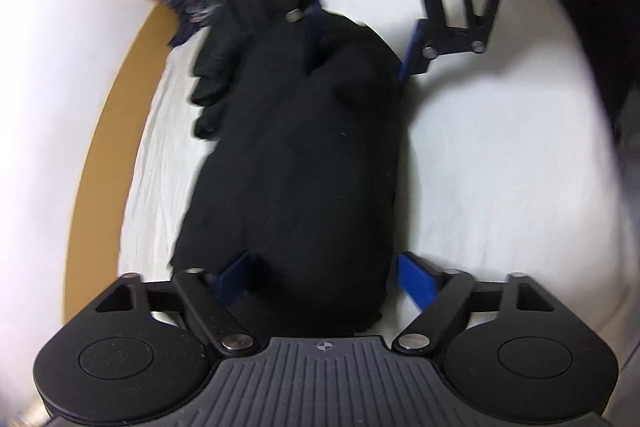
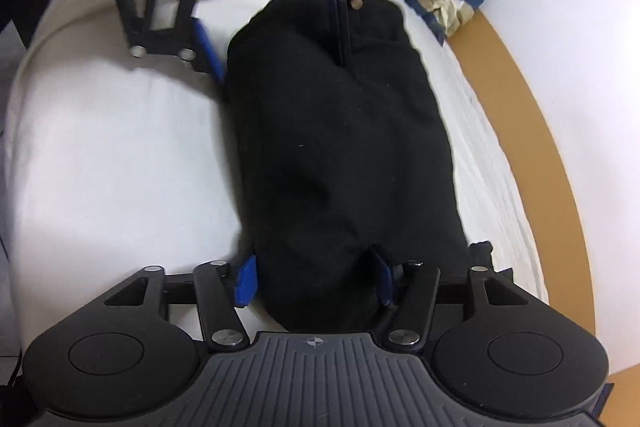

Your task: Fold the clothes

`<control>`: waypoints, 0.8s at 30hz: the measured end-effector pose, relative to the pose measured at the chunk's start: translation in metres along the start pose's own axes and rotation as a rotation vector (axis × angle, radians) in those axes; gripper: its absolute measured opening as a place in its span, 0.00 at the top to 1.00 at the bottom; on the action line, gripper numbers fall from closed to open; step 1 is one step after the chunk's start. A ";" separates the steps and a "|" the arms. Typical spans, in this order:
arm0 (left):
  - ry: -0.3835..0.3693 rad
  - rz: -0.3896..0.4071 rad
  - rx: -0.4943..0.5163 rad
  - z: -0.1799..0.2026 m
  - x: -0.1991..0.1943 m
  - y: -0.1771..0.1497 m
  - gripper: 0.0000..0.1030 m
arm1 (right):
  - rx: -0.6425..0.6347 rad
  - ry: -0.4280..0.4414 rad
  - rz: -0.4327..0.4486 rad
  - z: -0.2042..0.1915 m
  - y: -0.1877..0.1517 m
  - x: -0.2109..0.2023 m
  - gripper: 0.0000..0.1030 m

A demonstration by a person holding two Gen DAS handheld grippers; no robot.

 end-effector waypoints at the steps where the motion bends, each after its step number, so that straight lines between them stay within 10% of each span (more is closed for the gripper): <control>1: 0.005 0.044 -0.054 0.010 -0.011 0.007 0.01 | 0.041 0.015 0.021 0.011 0.001 -0.009 0.43; 6: 0.130 0.300 -0.564 -0.084 -0.064 0.003 0.01 | 0.390 -0.096 0.163 0.083 0.011 -0.031 0.25; 11: 0.164 0.219 -0.749 -0.085 0.001 -0.010 0.01 | 0.574 -0.142 0.067 0.078 0.000 0.031 0.24; 15: 0.196 0.137 -0.670 -0.045 0.064 -0.018 0.00 | 0.604 -0.076 0.007 0.054 -0.028 0.065 0.29; 24: 0.185 -0.089 -0.921 -0.071 0.020 -0.003 0.01 | 0.691 -0.040 -0.017 0.079 -0.013 0.024 0.10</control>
Point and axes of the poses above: each gripper's, at about its wrist camera, not at the fingertips, and x roughly the way its jaws point, z to its right, y to its top, the point moved 6 cm from there along x, roughly the way its jaws point, and after that the axes turned 7 degrees about -y, right-handed, at the moved point
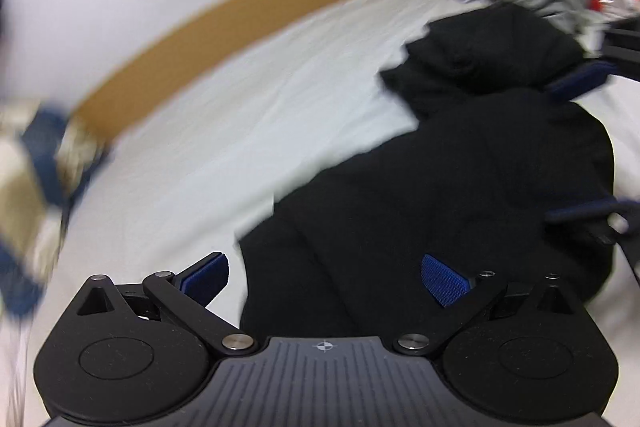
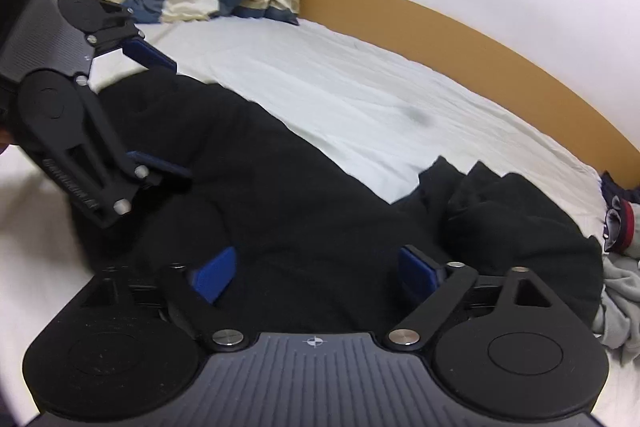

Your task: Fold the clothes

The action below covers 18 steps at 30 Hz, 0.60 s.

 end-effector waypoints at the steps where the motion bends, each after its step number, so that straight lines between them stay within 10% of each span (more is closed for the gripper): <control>1: -0.022 -0.033 -0.050 0.003 0.001 -0.004 0.01 | 0.005 0.017 0.002 -0.002 0.000 -0.008 0.10; 18: -0.084 -0.092 -0.269 0.048 -0.023 -0.039 0.01 | 0.073 0.004 -0.150 -0.002 0.017 -0.030 0.07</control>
Point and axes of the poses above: each gripper's, at about its wrist camera, not at the fingertips, and x roughly the way its jaws point, z to its right, y to its top, the point moved 6 cm from there along x, roughly the way its jaws point, and after that the axes turned 7 degrees about -y, right-handed, at the moved point
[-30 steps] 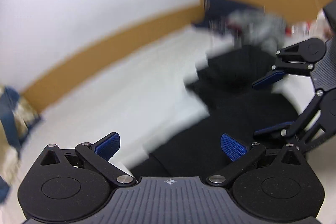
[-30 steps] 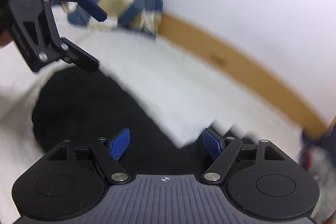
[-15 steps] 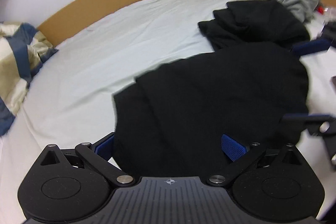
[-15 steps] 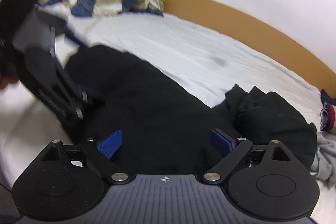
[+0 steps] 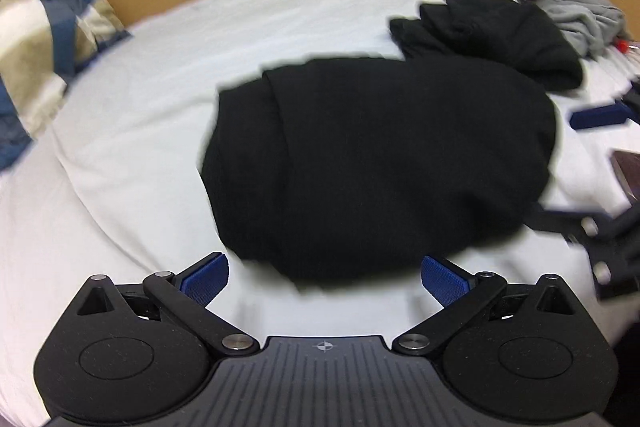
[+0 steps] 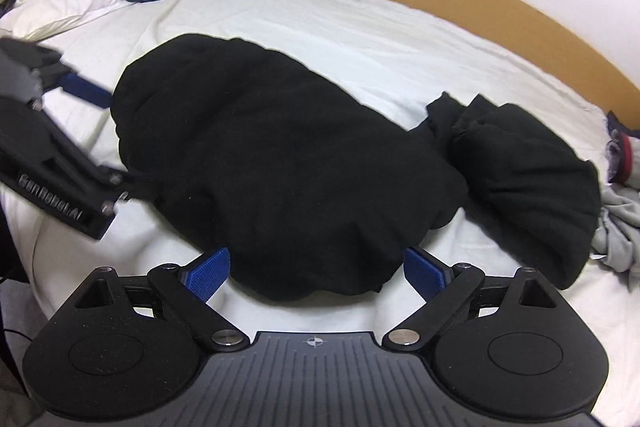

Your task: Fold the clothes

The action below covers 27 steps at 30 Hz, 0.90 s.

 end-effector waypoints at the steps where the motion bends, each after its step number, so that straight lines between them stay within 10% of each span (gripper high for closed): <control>1: -0.022 0.000 -0.011 0.001 -0.001 -0.006 0.01 | 0.015 0.009 0.012 -0.001 -0.002 -0.003 0.07; 27: -0.008 -0.009 -0.011 -0.011 0.001 -0.031 0.01 | -0.006 0.026 -0.029 -0.014 0.003 0.018 0.04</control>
Point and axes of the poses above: each gripper's, at about its wrist camera, not at the fingertips, and x roughly the way its jaws point, z to its right, y to its top, the point moved 6 cm from there along x, roughly the way its jaws point, and after that the axes turned 7 degrees about -y, right-handed, at the moved point
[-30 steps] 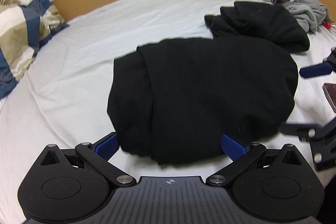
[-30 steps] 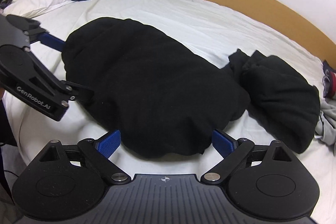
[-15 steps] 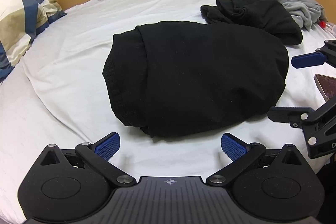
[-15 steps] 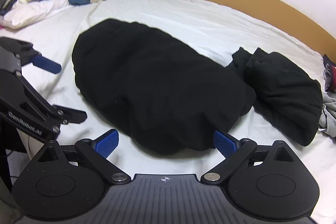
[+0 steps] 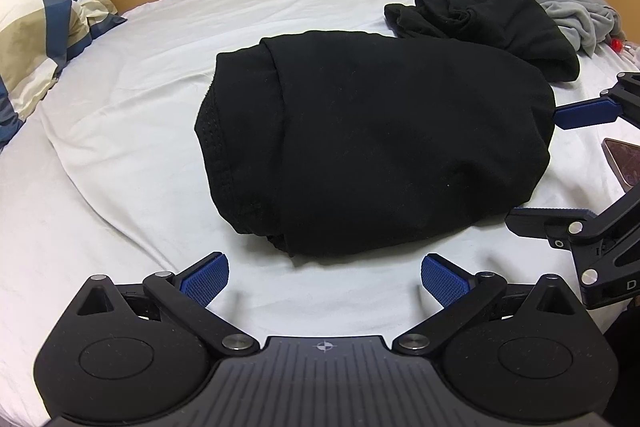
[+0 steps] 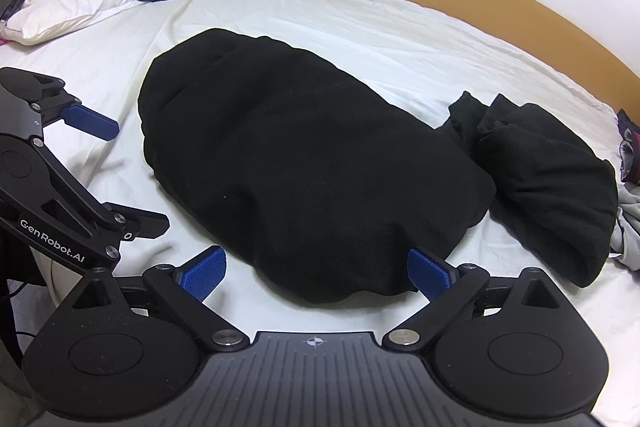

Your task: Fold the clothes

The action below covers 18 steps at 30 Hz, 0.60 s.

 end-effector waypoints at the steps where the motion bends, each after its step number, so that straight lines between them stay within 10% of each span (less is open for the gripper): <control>1: 0.000 0.000 0.002 0.000 0.000 0.000 0.01 | 0.001 -0.005 -0.002 0.000 0.000 0.000 0.04; 18: 0.012 0.001 0.007 0.003 0.003 0.006 0.01 | 0.005 -0.009 -0.021 -0.003 -0.009 0.000 0.04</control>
Point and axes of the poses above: each gripper's, at about its wrist camera, not at the fingertips, and x roughly the way its jaws point, z to its right, y to its top, the point moved 6 cm from there along x, roughly the way its jaws point, and after that the axes turned 7 degrees about -y, right-handed, at the moved point
